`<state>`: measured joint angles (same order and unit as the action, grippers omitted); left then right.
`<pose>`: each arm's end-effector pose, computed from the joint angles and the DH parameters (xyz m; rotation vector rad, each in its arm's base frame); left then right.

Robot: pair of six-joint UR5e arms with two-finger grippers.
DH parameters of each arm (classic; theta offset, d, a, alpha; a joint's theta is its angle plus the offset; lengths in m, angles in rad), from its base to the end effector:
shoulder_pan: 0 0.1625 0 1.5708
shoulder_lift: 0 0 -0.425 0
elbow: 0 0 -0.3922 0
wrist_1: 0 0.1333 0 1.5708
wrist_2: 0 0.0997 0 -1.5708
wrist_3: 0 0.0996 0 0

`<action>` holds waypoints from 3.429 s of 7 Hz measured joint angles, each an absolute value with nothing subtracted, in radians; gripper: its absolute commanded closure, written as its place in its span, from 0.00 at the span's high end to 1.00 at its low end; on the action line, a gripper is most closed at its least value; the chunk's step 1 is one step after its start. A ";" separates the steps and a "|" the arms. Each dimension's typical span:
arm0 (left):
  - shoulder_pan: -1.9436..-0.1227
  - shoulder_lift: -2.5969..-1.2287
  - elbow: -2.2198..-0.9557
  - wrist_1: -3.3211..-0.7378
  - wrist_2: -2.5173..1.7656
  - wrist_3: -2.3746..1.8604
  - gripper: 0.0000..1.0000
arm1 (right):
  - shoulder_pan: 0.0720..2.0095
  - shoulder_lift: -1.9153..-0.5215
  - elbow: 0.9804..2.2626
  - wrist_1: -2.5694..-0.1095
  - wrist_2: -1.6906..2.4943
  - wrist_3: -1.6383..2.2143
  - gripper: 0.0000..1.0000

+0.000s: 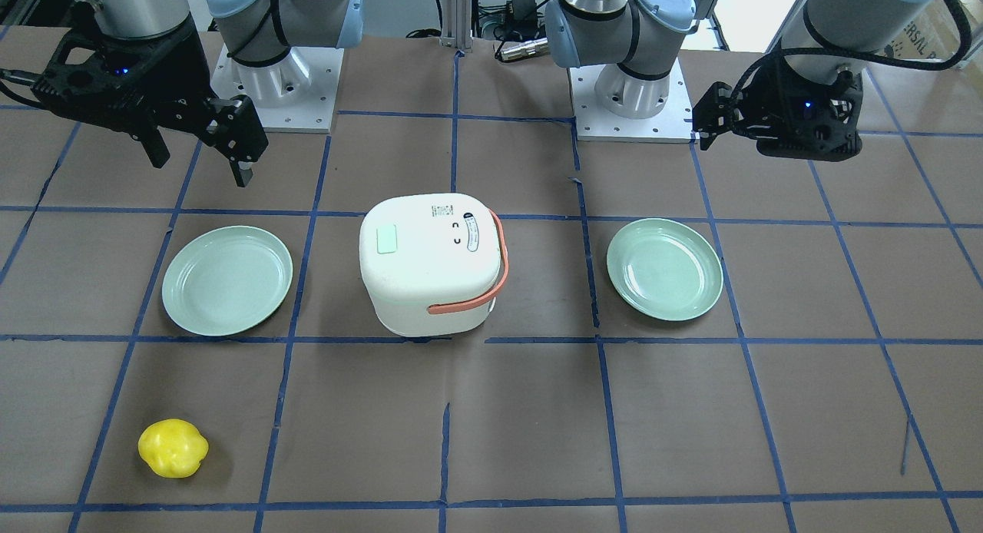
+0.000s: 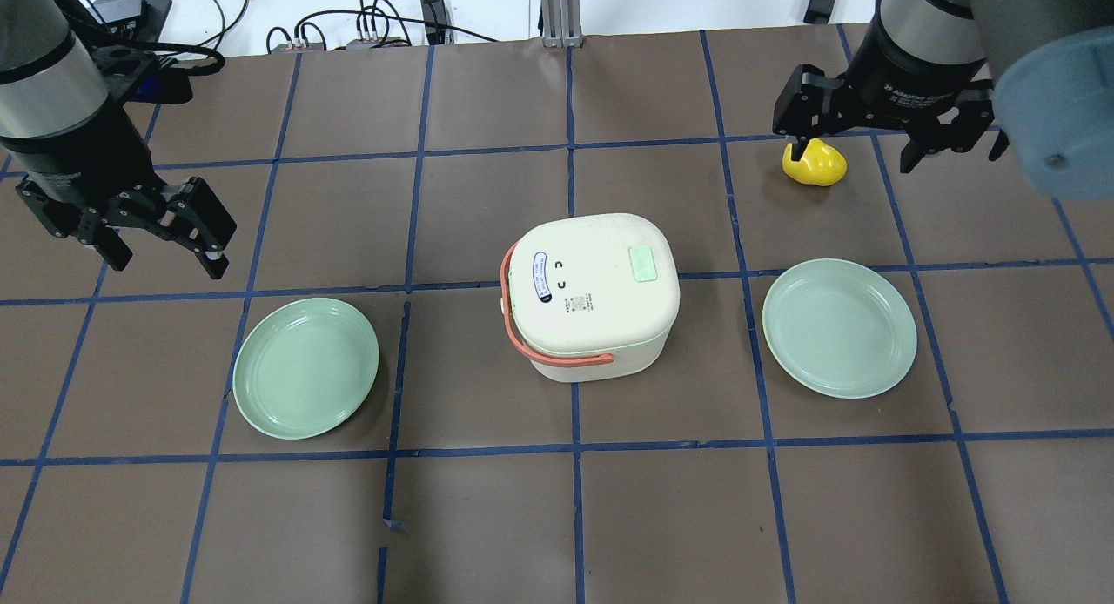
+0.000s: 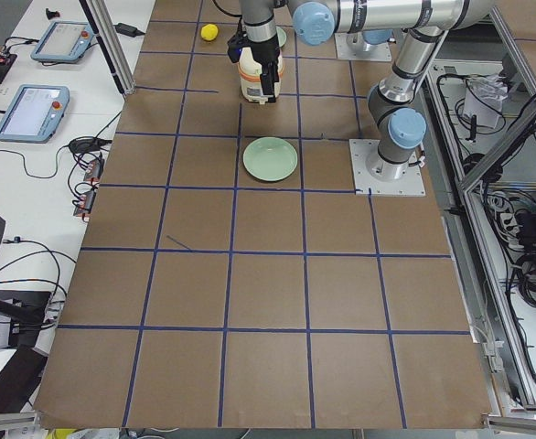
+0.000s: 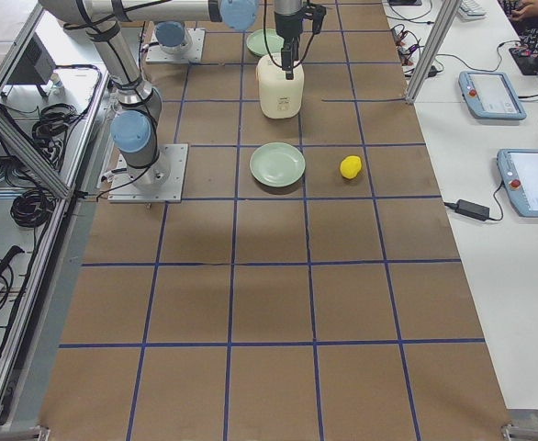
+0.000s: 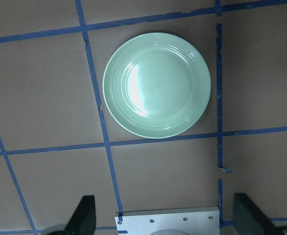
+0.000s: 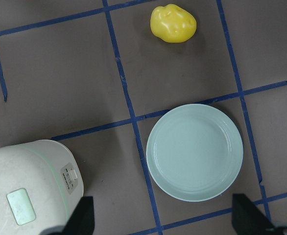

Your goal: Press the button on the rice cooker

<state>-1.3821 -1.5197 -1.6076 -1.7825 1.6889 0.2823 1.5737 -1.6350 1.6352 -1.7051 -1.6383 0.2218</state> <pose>-0.0352 -0.4637 0.4760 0.1608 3.0506 0.3363 0.1280 -0.4767 0.5014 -0.3436 -3.0628 0.2173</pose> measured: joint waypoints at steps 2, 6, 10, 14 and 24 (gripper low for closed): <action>-1.382 -1.520 -1.608 -1.782 1.689 0.282 1.00 | 1.573 -1.636 1.635 -1.704 -1.638 0.220 1.00; -1.382 -1.520 -1.608 -1.783 1.689 0.282 1.00 | 1.572 -1.636 1.636 -1.703 -1.638 0.215 1.00; -1.382 -1.520 -1.608 -1.782 1.689 0.282 1.00 | 1.572 -1.647 1.658 -1.704 -1.637 0.213 1.00; -1.382 -1.520 -1.608 -1.782 1.689 0.282 1.00 | 1.572 -1.649 1.669 -1.704 -1.633 0.213 0.98; -1.382 -1.520 -1.608 -1.782 1.689 0.282 1.00 | 1.799 -1.495 1.678 -1.773 -1.384 0.318 0.07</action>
